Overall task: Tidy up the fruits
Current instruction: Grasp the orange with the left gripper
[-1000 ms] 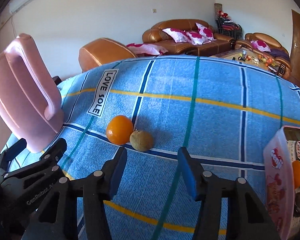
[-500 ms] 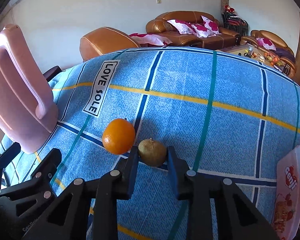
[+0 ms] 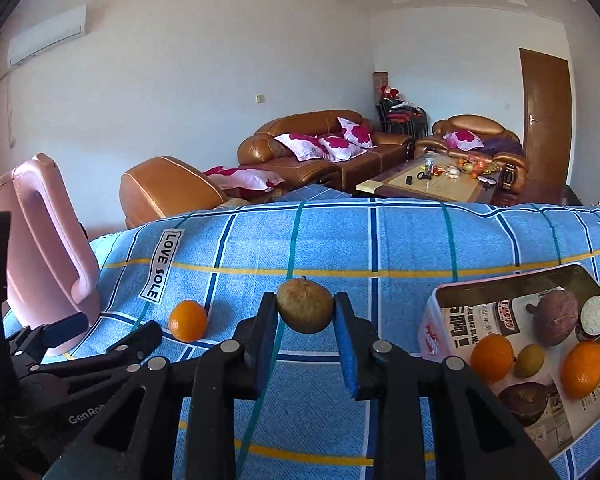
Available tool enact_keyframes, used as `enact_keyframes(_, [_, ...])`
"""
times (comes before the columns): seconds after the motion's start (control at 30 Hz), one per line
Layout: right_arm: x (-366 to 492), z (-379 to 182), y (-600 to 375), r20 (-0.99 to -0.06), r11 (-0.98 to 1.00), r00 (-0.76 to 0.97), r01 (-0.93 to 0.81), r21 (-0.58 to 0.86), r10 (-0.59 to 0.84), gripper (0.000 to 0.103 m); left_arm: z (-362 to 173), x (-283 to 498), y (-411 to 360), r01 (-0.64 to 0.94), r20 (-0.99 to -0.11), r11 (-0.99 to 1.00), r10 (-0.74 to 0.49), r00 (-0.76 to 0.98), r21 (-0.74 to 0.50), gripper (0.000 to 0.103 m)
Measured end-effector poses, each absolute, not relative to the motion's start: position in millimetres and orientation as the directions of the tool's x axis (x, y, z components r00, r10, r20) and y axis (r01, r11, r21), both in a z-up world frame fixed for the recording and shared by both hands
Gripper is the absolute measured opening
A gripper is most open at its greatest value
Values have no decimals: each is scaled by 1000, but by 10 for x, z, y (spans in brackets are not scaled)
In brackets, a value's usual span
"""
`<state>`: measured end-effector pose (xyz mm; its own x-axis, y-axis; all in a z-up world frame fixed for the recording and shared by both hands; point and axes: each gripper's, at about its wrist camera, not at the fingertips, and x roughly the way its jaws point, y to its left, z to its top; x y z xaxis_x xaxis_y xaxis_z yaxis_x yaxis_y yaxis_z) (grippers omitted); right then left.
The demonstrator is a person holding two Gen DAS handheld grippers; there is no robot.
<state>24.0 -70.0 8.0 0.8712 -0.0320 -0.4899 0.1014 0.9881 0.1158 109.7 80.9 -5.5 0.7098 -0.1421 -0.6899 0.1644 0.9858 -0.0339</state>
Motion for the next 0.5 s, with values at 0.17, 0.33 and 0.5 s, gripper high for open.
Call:
enact_keyframes(0.17, [312, 82, -739, -503, 986, 864, 101, 134, -20, 30, -183, 1393, 559, 186, -745, 983, -121, 656, 5, 72])
enact_keyframes(0.33, [384, 73, -730, -517, 988, 856, 83, 126, -6, 30, -287, 1494, 553, 165, -778, 986, -126, 615, -30, 60])
enact_keyframes(0.5, [431, 59, -698, -528, 991, 849, 64, 115, 7, 30, -291, 1425, 628, 155, -774, 986, -139, 618, -53, 36])
